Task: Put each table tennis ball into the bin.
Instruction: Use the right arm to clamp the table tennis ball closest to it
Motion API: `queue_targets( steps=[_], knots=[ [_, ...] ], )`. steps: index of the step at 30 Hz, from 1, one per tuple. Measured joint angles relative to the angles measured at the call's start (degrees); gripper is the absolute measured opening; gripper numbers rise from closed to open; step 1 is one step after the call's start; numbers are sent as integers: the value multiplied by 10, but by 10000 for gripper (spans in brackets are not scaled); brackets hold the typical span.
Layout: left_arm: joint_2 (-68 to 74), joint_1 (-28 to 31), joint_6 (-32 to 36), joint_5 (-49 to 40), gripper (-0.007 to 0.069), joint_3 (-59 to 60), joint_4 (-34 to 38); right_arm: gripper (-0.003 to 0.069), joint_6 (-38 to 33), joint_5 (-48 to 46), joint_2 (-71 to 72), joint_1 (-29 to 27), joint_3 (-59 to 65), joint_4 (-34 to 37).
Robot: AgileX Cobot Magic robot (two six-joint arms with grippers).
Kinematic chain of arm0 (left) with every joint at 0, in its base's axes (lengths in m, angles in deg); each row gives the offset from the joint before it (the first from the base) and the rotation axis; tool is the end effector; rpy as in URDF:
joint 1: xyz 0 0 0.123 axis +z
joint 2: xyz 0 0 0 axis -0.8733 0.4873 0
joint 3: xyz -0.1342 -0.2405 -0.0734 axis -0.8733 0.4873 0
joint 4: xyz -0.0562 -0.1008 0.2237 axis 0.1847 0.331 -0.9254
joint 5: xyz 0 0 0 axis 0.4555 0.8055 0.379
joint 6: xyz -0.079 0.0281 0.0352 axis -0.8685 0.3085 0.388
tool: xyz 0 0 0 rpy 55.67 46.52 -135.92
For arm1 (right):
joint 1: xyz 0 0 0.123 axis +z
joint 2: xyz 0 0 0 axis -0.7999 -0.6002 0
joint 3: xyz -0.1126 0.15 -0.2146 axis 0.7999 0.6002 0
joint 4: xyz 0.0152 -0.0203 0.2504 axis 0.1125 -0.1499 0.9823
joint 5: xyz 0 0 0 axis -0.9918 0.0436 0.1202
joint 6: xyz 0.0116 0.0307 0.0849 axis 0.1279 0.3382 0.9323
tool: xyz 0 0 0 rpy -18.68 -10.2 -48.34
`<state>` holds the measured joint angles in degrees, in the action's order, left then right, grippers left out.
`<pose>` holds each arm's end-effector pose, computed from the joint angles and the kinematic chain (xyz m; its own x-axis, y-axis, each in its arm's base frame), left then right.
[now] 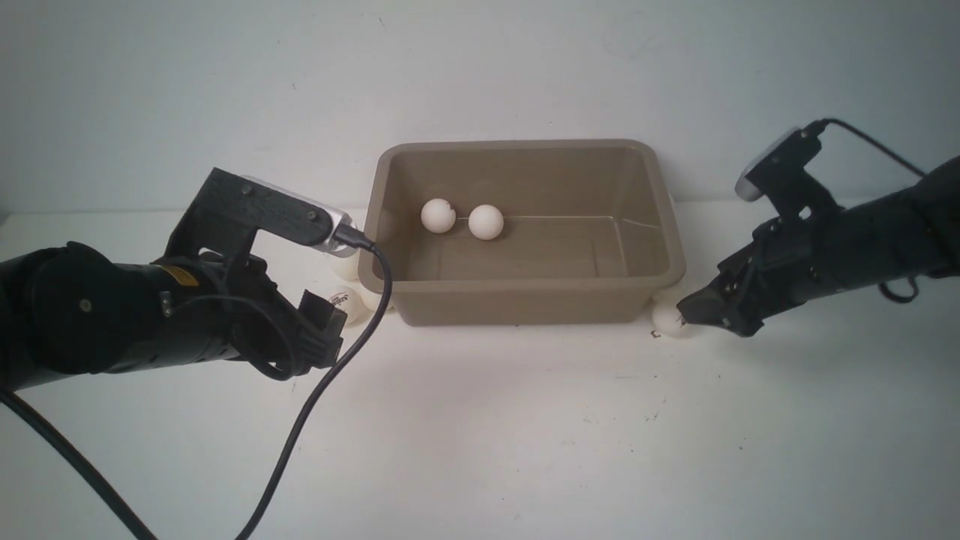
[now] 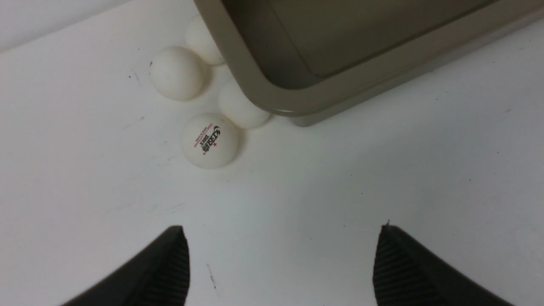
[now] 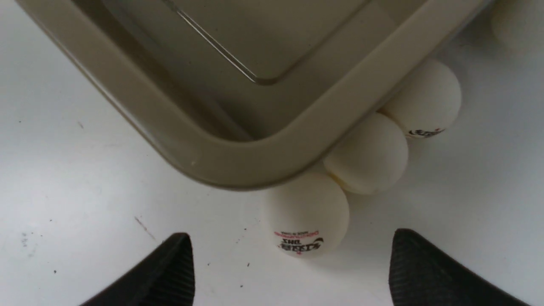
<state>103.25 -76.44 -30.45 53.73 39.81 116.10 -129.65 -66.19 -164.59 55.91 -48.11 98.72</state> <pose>0.2737 -0.0849 0.2387 -0.5965 0.2740 -0.7544 0.3968 0.9177 0.0196 0.3735 0.0660 0.1788 -0.5138 -0.5240 -0.6792 -0.7531 0.6547 0.0646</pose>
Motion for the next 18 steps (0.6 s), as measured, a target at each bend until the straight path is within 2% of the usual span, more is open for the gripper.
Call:
queue_targets(
  steps=[4,18],
  knots=[
    [0,0,1,0,520,0,0,556,-30,7,-24,0,0,34],
    [0,0,1,1,520,0,1,556,-66,36,-67,0,0,105]
  ],
)
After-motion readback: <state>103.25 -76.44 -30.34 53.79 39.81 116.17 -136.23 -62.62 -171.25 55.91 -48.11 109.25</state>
